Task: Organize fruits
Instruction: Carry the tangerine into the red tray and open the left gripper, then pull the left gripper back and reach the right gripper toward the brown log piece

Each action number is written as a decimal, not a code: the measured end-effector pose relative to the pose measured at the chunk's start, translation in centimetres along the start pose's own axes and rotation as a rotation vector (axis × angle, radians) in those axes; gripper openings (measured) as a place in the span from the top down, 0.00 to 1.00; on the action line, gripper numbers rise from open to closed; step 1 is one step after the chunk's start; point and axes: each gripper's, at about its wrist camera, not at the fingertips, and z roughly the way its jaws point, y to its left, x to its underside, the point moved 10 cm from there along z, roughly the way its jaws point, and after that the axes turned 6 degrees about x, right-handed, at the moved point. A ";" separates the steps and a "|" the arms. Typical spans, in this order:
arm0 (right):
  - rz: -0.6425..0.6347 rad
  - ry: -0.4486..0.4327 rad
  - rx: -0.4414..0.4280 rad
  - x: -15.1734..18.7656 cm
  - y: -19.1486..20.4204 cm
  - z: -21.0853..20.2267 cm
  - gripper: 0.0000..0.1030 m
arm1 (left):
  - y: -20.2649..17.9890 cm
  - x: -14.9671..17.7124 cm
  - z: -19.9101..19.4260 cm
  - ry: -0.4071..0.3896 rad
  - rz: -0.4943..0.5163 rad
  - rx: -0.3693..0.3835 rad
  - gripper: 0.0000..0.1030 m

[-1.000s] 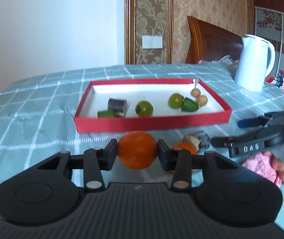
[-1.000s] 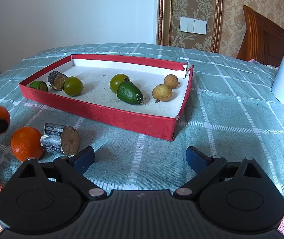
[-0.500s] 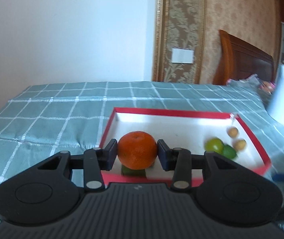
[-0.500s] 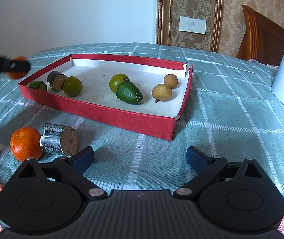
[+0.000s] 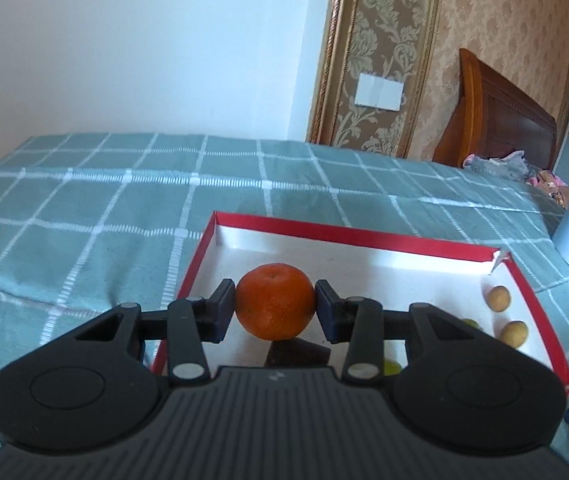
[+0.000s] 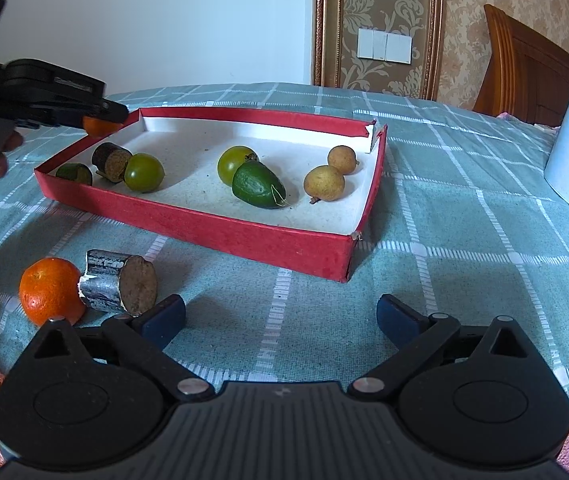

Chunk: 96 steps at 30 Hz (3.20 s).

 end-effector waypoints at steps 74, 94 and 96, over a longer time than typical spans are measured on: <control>0.101 -0.088 -0.112 -0.7 0.4 -2.8 0.00 | 1.8 13.0 -12.7 0.035 -0.052 -0.107 0.00; 0.155 -0.035 -0.039 -2.4 4.6 -1.0 0.01 | 2.1 12.9 -12.9 0.020 -0.080 -0.083 0.00; 0.165 -0.030 -0.050 -2.3 4.4 -1.1 0.01 | 2.1 12.9 -12.9 0.019 -0.081 -0.082 0.00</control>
